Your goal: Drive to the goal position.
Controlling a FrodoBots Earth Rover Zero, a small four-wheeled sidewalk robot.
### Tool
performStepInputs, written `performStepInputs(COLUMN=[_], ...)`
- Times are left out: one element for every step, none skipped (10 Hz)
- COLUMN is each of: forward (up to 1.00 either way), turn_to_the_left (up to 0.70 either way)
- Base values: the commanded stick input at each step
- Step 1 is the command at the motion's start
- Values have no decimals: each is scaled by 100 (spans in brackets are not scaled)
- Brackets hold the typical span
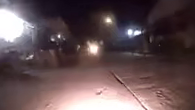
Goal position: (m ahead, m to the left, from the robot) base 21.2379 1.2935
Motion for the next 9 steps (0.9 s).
performStepInputs(forward=[70, 70, 70, 70, 70, 70, 70, 70, 70], turn_to_the_left=[0, 0, 0, 0, 0, 0, 0, 0, 0])
